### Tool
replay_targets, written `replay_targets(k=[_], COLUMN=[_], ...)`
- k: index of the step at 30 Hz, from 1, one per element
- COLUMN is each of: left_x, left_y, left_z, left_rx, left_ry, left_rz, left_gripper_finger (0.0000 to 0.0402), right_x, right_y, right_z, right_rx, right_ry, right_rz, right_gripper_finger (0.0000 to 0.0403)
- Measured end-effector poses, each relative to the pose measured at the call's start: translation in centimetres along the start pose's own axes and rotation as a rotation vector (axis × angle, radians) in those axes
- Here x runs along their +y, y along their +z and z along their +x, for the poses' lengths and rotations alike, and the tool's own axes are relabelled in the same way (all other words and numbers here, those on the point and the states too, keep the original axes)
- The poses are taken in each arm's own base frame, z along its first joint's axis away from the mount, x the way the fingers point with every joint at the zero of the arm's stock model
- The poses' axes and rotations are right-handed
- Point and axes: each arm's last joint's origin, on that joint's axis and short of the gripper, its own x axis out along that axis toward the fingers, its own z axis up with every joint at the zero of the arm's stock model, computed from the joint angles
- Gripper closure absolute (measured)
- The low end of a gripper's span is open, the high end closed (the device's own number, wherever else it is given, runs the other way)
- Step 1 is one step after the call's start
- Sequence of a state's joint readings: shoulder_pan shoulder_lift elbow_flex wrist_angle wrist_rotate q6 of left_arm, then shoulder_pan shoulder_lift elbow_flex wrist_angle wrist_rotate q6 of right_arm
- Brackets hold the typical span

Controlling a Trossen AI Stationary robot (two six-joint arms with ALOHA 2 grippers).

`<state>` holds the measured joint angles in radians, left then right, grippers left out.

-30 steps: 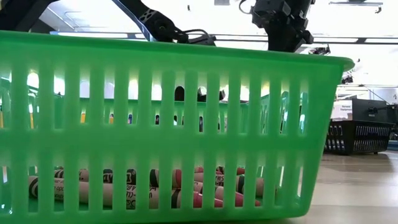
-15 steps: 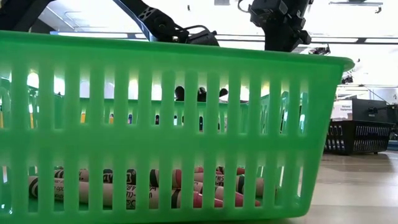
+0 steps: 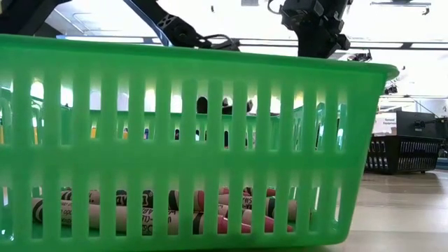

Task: Sort crayons
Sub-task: Put the orange crayon into the yellow bin

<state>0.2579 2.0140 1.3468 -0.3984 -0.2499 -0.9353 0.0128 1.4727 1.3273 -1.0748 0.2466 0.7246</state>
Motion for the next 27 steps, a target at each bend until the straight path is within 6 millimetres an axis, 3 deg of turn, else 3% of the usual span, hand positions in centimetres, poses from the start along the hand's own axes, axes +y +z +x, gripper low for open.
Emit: replay_targets(k=[10,18,27], left_x=[0.7,0.7,2.0], left_y=[-0.5,-0.6,-1.2], left_z=[2.6,3.2,4.5], left_rx=[0.041,0.028,0.058], left_ry=[0.024,0.04,0.168], left_rz=[0.021,0.031,0.156], left_gripper_finger=[0.0299,0.0304,0.0352], right_x=[0.0,0.0,0.0], right_y=[0.0,0.0,0.0], right_z=[0.0,0.0,0.0], right_rx=[0.0,-0.001,-0.002], right_ry=[0.0,0.001,0.002], right_rz=[0.0,0.0,0.001], right_gripper_finger=[0.0279,0.0279,0.0279])
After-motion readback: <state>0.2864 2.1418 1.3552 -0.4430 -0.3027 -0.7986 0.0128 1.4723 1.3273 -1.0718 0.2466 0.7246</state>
